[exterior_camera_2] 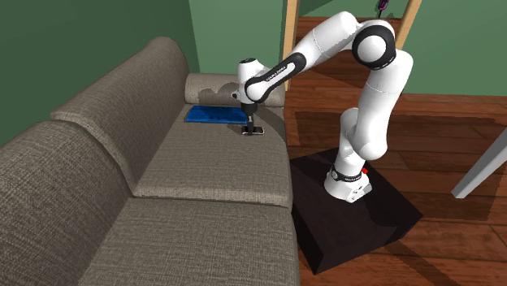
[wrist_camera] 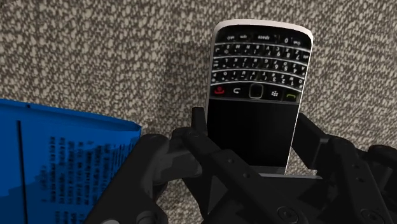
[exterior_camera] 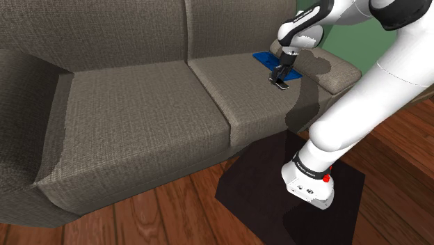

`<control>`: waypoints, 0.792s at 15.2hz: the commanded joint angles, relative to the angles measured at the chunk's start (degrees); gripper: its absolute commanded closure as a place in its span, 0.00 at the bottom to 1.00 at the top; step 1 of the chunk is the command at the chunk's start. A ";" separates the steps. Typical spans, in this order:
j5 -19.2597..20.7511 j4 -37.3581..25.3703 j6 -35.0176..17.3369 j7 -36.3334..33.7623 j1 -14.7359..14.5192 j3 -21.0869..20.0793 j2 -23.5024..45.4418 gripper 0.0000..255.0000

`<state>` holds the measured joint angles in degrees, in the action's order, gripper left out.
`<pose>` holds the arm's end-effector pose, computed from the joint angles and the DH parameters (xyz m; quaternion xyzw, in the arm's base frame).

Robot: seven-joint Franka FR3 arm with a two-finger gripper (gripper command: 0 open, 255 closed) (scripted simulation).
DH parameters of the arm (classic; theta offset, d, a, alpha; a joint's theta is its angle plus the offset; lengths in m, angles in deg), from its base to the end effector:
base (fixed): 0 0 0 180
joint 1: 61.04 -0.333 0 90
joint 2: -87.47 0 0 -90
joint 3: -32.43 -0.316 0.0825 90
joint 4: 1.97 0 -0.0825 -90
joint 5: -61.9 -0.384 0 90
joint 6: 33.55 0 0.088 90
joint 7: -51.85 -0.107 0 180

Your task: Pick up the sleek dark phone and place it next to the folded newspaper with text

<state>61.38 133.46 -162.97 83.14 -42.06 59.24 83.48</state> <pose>0.3398 -0.3490 0.3480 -0.9913 0.1283 0.0048 0.0283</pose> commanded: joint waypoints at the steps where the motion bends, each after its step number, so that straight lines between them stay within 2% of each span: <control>1: -0.12 0.06 -0.26 0.10 0.00 0.02 0.20 1.00; 6: -0.12 0.06 -0.26 0.10 0.00 0.02 0.20 1.00; 7: -0.12 0.06 -0.26 0.10 0.00 0.02 0.20 0.00; 12: -0.12 0.06 -0.26 0.10 0.00 0.02 0.20 0.00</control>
<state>61.26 133.52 -163.23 83.24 -42.07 59.26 83.68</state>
